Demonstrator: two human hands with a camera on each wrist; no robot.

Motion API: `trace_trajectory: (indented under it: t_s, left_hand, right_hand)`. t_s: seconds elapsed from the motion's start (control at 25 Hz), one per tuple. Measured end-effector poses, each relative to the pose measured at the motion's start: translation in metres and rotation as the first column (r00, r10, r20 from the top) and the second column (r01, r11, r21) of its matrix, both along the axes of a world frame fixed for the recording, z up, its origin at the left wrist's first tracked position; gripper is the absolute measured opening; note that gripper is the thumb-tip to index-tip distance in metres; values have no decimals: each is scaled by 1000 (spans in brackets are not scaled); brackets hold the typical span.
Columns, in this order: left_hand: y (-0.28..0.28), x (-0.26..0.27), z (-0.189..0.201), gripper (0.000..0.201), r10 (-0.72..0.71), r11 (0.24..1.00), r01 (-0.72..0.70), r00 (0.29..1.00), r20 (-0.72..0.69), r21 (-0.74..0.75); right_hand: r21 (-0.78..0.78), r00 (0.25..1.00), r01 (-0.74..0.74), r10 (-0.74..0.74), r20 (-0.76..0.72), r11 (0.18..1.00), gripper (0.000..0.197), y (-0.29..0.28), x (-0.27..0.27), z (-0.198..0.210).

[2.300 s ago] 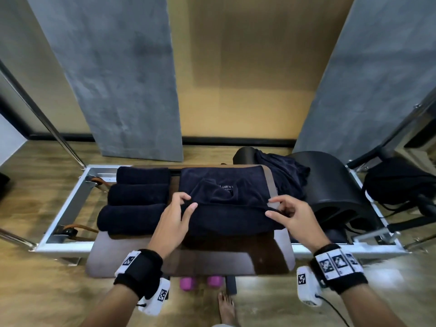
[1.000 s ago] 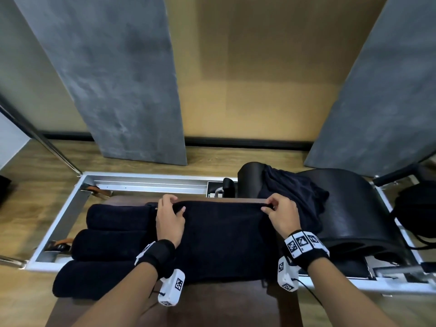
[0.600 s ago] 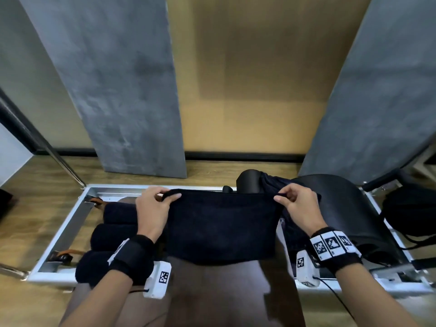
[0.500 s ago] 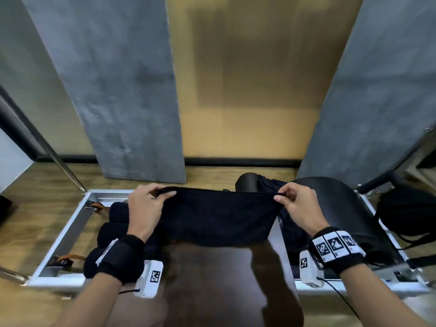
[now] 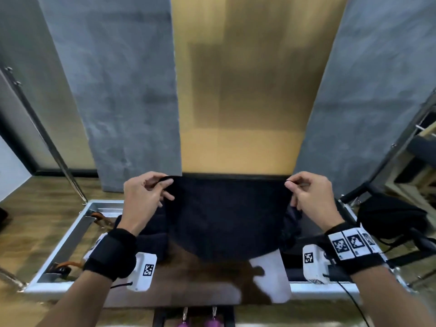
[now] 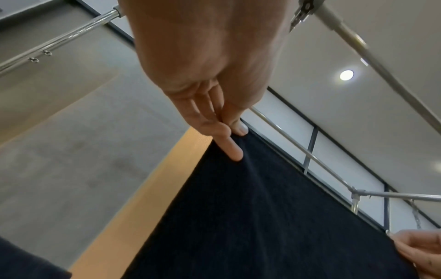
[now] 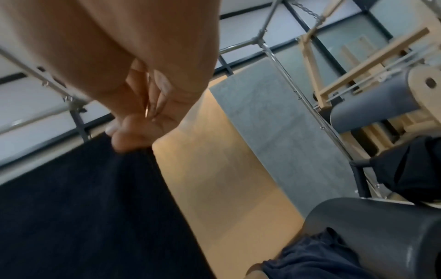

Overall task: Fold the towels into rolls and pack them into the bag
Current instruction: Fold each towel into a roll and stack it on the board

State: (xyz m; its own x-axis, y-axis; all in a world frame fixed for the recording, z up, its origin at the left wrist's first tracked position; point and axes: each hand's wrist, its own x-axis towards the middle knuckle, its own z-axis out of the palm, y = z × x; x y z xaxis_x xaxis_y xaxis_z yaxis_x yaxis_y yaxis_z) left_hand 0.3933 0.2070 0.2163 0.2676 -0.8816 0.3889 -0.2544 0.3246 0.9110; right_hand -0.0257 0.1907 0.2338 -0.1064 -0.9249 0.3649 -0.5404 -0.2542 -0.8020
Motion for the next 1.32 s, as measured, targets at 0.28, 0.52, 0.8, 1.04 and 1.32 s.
trace_trajectory:
  t_s: [0.28,0.52,0.8,1.04,1.32]
  left_hand:
    - [8,-12,13,13,-50,999,50,984,-171,-5]
    - [21,-1,10,13,44,999,-40,986,-163,26]
    - [38,1,17,15,96,994,-99,994,-56,-46]
    - [32,-4,12,13,56,998,-58,997,-50,-24]
    - [3,-7,15,12,-32,992,15,989,-143,-122]
  right_hand:
    - [-40,925,-82,92,368,996,19,10,19,16]
    - [61,970,-8,-7,243,998,16,27,12,18]
    - [37,958,-3,-8,288,999,15,51,6,28]
    - [44,936,10,-25,352,999,15,40,3,24]
    - [-91,883,-59,95,460,994,9,9,19,25]
